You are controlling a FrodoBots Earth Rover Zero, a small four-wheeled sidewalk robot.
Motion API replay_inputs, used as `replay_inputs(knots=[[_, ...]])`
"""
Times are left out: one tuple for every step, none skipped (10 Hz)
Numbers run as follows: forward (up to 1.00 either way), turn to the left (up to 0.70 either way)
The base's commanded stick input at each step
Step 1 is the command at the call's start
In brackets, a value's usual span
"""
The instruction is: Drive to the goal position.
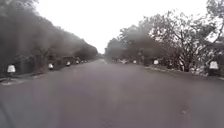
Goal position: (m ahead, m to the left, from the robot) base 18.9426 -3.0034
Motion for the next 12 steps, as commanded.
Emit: replay_inputs(knots=[[0.7, 0.0], [0.7, 0.0], [0.7, 0.0], [0.7, 0.0], [0.7, 0.0], [0.7, 0.0], [0.7, 0.0], [0.7, 0.0], [0.7, 0.0], [0.7, 0.0], [0.7, 0.0], [0.7, 0.0]])
